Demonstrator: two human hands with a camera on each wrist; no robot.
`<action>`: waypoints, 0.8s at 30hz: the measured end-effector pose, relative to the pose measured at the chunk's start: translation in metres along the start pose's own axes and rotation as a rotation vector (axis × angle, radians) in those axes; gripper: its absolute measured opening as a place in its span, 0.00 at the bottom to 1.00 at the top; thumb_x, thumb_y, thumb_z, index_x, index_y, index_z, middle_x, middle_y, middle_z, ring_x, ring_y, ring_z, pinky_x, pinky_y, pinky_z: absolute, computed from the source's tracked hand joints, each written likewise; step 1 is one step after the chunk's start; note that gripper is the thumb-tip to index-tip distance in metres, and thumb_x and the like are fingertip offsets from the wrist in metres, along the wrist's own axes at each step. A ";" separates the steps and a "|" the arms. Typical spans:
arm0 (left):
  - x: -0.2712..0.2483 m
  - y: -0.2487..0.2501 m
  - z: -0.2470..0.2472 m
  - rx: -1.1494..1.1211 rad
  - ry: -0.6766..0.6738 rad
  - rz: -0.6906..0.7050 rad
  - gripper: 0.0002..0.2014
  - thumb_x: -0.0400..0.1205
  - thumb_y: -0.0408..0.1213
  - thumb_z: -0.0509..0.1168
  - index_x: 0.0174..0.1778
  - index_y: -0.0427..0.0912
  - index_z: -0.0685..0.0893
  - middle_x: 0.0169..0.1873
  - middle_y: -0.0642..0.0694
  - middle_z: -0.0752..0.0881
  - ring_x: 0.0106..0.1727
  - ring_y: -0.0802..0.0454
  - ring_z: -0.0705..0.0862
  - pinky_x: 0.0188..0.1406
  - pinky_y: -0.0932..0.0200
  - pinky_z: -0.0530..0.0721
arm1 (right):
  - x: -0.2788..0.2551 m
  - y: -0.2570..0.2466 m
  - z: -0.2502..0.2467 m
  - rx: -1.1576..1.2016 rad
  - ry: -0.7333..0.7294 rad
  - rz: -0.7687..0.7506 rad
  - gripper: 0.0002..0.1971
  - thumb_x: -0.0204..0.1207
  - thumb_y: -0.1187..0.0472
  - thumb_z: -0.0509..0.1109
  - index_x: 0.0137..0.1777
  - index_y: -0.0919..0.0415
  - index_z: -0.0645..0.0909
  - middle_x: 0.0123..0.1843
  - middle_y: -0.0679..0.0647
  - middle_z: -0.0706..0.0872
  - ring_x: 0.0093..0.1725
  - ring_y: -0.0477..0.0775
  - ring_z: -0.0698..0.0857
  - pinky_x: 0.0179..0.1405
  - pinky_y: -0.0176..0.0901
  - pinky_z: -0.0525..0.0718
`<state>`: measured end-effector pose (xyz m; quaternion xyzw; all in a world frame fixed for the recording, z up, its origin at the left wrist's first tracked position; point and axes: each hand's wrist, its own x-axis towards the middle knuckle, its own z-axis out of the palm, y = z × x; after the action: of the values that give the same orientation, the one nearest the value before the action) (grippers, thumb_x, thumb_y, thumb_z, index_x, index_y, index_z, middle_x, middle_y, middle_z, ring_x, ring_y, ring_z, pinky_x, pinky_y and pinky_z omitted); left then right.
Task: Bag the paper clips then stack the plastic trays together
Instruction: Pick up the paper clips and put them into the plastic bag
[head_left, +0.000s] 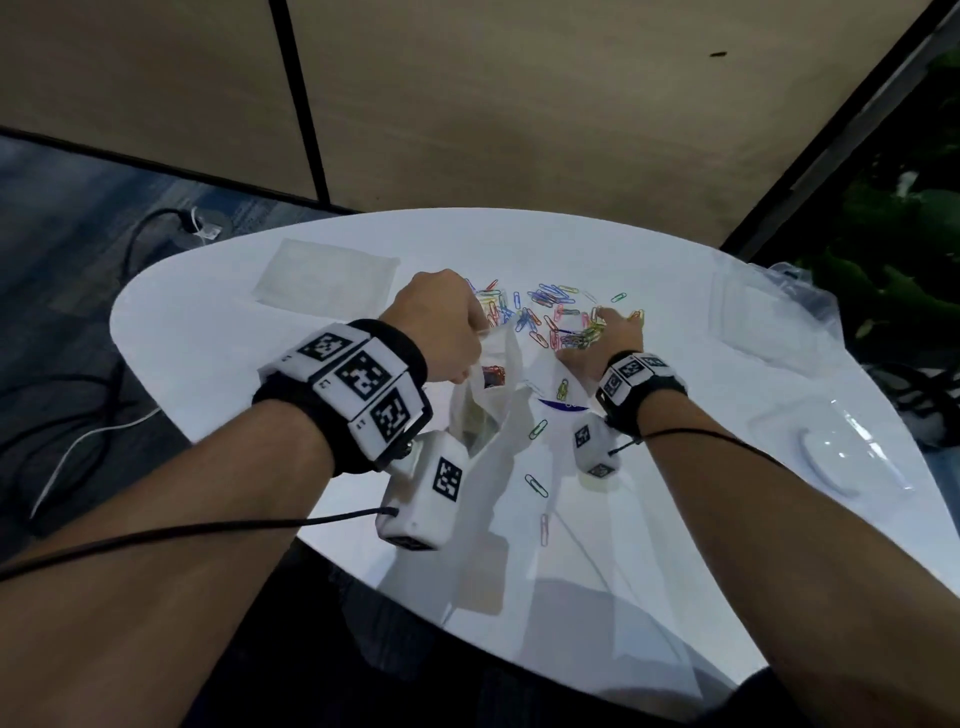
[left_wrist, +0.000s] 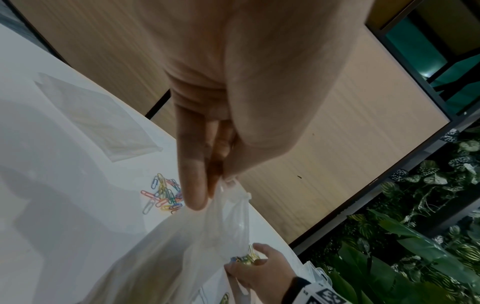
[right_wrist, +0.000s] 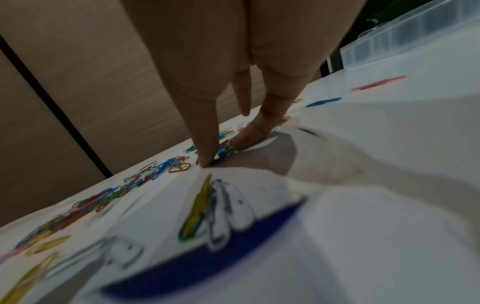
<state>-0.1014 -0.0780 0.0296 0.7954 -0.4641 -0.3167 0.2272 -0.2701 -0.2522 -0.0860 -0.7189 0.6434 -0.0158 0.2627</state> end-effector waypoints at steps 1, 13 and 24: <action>0.001 -0.001 0.000 0.009 0.000 -0.002 0.17 0.81 0.22 0.61 0.57 0.39 0.91 0.32 0.46 0.88 0.34 0.47 0.93 0.46 0.48 0.94 | 0.005 -0.001 0.000 0.020 -0.011 -0.005 0.47 0.70 0.46 0.79 0.84 0.55 0.58 0.83 0.61 0.59 0.80 0.64 0.68 0.84 0.53 0.60; 0.001 0.005 0.009 0.036 -0.018 0.017 0.17 0.81 0.23 0.60 0.57 0.41 0.90 0.33 0.45 0.90 0.33 0.46 0.94 0.49 0.49 0.94 | 0.018 -0.011 0.019 -0.424 0.124 -0.340 0.14 0.81 0.64 0.65 0.64 0.60 0.86 0.64 0.63 0.79 0.62 0.63 0.83 0.60 0.47 0.81; -0.001 0.002 -0.001 0.009 -0.017 -0.007 0.15 0.83 0.24 0.61 0.59 0.37 0.90 0.37 0.38 0.92 0.35 0.45 0.94 0.47 0.48 0.94 | 0.022 0.011 -0.012 0.379 -0.158 0.032 0.14 0.72 0.61 0.79 0.57 0.63 0.89 0.50 0.52 0.90 0.46 0.48 0.89 0.43 0.34 0.88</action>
<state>-0.1027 -0.0776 0.0317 0.7954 -0.4646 -0.3221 0.2185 -0.2810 -0.2778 -0.0869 -0.6451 0.6177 -0.0762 0.4432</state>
